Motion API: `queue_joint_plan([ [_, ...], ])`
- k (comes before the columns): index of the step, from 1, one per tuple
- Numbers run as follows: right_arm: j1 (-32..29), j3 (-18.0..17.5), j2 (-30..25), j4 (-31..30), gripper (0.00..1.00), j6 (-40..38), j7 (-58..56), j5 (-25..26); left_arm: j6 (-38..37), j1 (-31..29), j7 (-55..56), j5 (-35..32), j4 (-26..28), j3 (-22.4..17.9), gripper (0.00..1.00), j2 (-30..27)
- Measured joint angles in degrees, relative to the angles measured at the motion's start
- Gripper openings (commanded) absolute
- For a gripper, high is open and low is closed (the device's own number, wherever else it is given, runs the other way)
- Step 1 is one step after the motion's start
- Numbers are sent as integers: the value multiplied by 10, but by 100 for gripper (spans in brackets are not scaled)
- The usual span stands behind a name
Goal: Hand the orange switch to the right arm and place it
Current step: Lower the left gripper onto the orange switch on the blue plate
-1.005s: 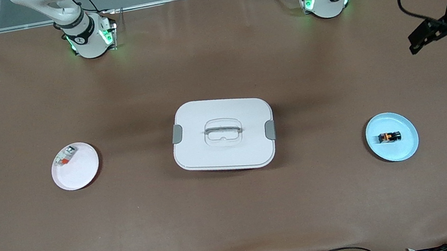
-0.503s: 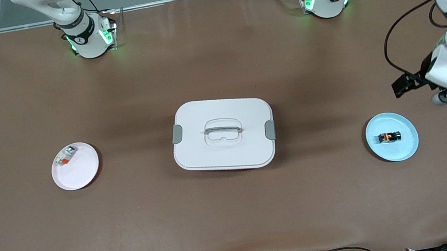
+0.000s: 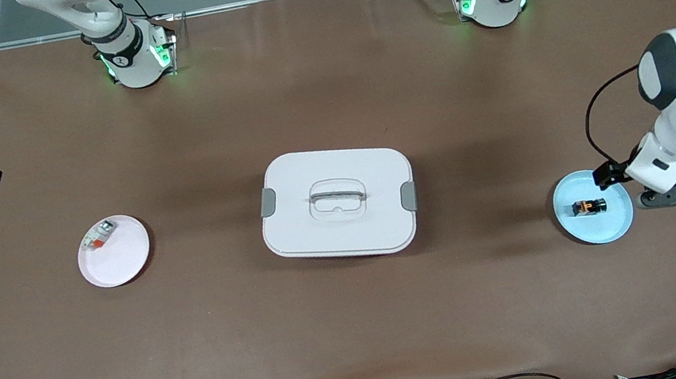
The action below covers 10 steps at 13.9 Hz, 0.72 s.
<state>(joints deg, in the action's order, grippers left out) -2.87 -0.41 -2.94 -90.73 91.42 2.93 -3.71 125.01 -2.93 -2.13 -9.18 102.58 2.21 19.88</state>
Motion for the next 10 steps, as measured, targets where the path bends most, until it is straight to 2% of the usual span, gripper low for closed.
queue_joint_plan([
  [3, -24, 2, 12, 0, 100, 0, -36, -28, 42, -5, -7, 0, 8, 1, 100, 38],
  [7, -25, -1, 13, 1, 100, 0, -48, -31, 107, -4, -10, 0, 37, 3, 100, 70],
  [10, -25, -4, 13, 1, 100, 0, -49, -31, 124, -6, -24, 0, 47, 3, 100, 89],
])
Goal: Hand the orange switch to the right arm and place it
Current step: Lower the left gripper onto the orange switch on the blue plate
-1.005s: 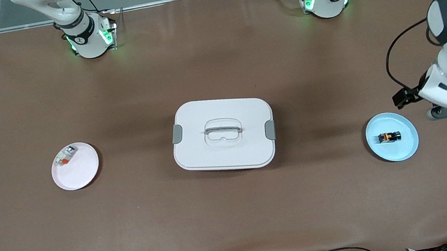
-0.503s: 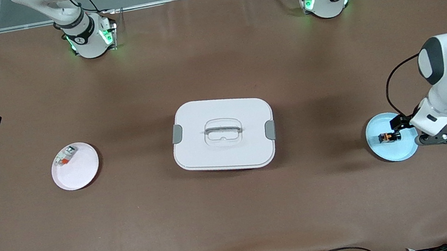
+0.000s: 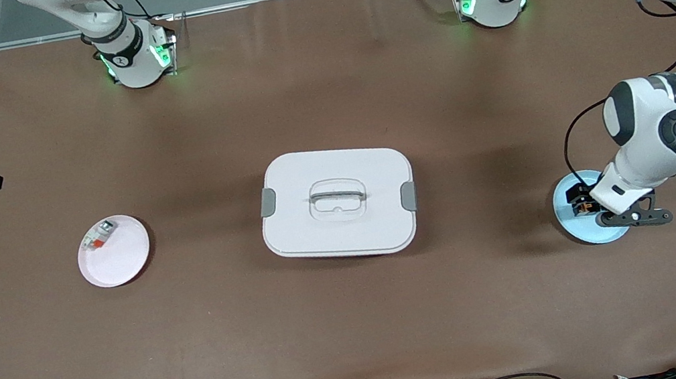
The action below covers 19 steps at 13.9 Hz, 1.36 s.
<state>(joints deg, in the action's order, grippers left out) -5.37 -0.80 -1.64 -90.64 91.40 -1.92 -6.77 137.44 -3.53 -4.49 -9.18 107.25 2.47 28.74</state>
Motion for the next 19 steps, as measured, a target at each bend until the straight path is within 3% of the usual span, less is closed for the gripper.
queue_joint_plan([
  [19, 0, -3, 0, 0, 100, 0, -2, 0, 49, -23, -4, 0, 1, 1, 100, 52],
])
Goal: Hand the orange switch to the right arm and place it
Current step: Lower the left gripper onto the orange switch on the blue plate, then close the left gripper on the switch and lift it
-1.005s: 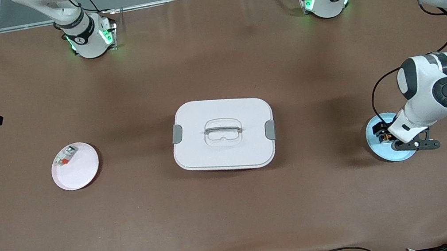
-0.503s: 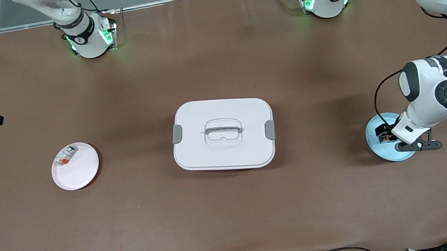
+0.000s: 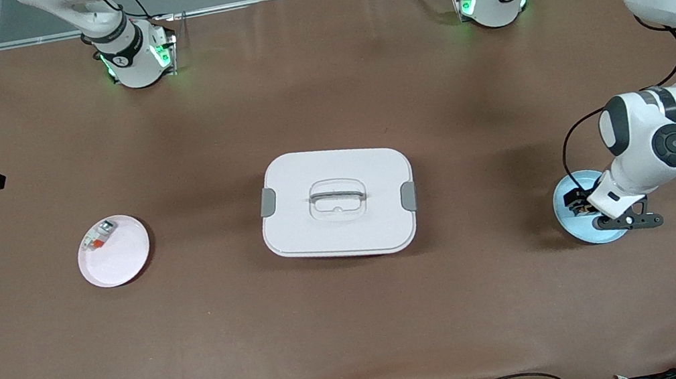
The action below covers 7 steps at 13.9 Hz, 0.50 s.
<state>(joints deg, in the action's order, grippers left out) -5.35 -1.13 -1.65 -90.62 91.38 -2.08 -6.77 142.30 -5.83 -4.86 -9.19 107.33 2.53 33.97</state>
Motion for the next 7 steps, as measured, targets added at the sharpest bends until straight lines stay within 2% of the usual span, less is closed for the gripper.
queue_joint_plan([
  [7, 2, -2, 0, 0, 100, 0, -3, 0, 7, 2, 25, 0, -6, 1, 100, 11],
])
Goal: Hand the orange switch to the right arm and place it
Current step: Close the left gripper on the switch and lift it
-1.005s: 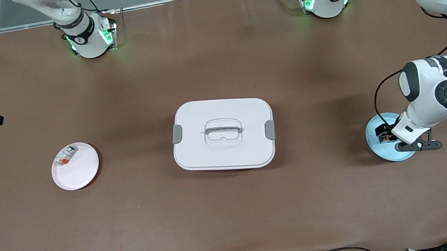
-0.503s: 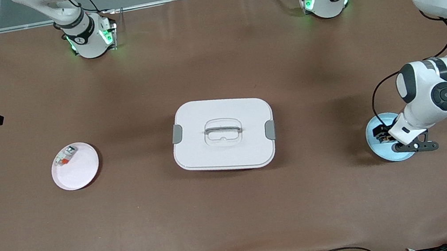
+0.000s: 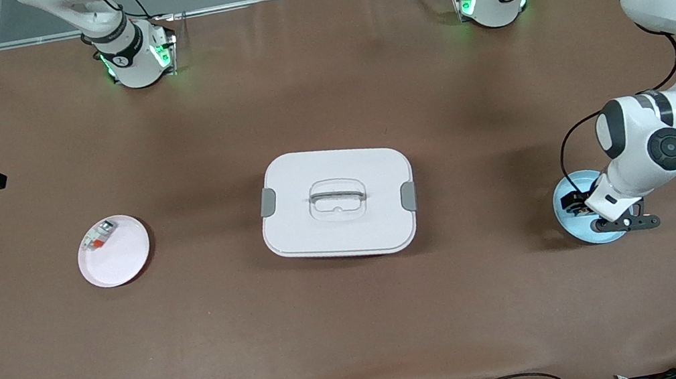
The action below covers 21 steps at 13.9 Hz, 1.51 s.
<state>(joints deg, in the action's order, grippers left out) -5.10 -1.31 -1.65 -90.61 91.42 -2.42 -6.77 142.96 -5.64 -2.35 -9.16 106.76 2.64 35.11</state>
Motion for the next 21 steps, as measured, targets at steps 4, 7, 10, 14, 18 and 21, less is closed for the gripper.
queue_joint_plan([
  [4, 1, 0, 0, 0, 100, 0, 0, 0, 0, -4, 1, 0, -1, -1, 66, 0],
  [7, 1, 0, 0, 1, 100, 0, 0, 0, 0, -6, 1, 0, -2, -2, 5, 0],
  [10, 0, 0, 0, 1, 100, 1, 0, 0, 0, -7, 1, 0, -5, -1, 0, -1],
  [14, 1, 0, 0, 1, 100, 1, -1, 0, -41, -5, 1, 9, -23, 9, 0, -35],
  [18, 1, 0, 0, 2, 100, 1, -1, 0, -135, -3, 5, 56, -50, 37, 0, -92],
  [21, 1, 0, 0, 2, 100, 1, -1, 0, -201, -2, 23, 94, -74, 45, 0, -124],
])
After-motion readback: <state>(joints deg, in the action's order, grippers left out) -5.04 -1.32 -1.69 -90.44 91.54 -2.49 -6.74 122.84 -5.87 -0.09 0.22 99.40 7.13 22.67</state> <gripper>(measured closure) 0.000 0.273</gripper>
